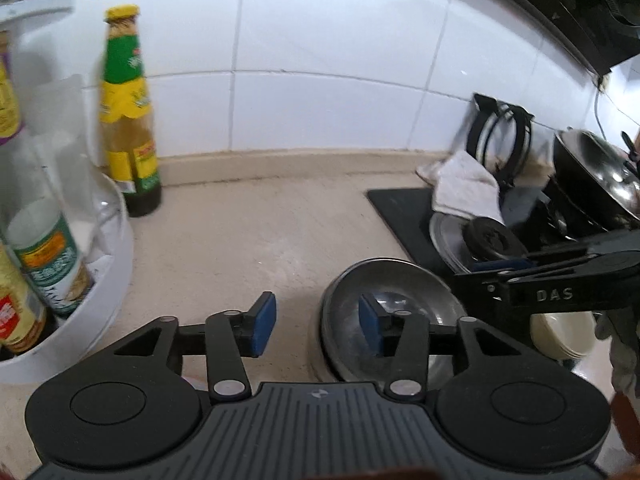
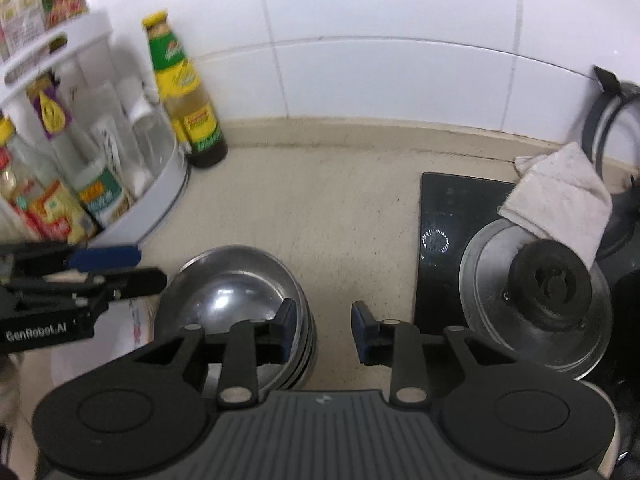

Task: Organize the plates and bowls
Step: 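Lower the held bowl into the nested steel bowls and open both grippers, then close both grippers on the rim of the nested steel bowl stack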

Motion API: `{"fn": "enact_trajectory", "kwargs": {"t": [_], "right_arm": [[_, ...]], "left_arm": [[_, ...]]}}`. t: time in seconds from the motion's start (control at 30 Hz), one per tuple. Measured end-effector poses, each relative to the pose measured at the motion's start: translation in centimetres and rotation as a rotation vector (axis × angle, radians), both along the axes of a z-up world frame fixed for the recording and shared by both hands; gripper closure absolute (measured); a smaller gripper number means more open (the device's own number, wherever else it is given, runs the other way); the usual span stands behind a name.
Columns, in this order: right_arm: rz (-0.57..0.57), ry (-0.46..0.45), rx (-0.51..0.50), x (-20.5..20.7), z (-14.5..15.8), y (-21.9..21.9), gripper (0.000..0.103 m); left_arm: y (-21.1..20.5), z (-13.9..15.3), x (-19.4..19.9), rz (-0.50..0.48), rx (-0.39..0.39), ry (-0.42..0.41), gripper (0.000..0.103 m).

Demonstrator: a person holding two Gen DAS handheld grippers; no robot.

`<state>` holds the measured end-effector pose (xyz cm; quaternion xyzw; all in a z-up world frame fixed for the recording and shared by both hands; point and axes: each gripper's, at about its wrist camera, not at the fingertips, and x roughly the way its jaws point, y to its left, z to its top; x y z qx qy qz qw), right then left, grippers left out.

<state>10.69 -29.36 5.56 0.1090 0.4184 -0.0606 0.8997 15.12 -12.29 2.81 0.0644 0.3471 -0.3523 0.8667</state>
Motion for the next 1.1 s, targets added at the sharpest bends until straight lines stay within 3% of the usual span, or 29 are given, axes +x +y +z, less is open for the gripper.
{"fn": "enact_trajectory", "kwargs": {"t": [0.13, 0.23, 0.37, 0.8, 1.03, 1.1], "right_arm": [[-0.066, -0.047, 0.128, -0.9, -1.7, -1.1, 0.069], [-0.106, -0.061, 0.210, -1.2, -3.0, -1.7, 0.069], [-0.145, -0.102, 0.238, -1.7, -3.9, -1.8, 0.067], [-0.139, -0.135, 0.299, -0.7, -4.7, -1.8, 0.065], [-0.126, -0.120, 0.277, -0.1, -4.7, -1.5, 0.062], [-0.133, -0.100, 0.288, 0.2, -5.0, -1.5, 0.062]], "left_arm": [[0.3, -0.8, -1.3, 0.024, -0.017, -0.043, 0.036], [0.2, -1.5, -1.9, 0.036, -0.034, -0.043, 0.036], [-0.3, -2.2, -2.6, 0.045, -0.033, -0.080, 0.034], [-0.7, -4.0, -4.9, -0.102, -0.049, -0.117, 0.020], [0.1, -6.1, -6.4, -0.186, -0.059, -0.188, 0.014], [0.3, -6.7, -6.6, -0.177, -0.027, -0.207, 0.014]]}}
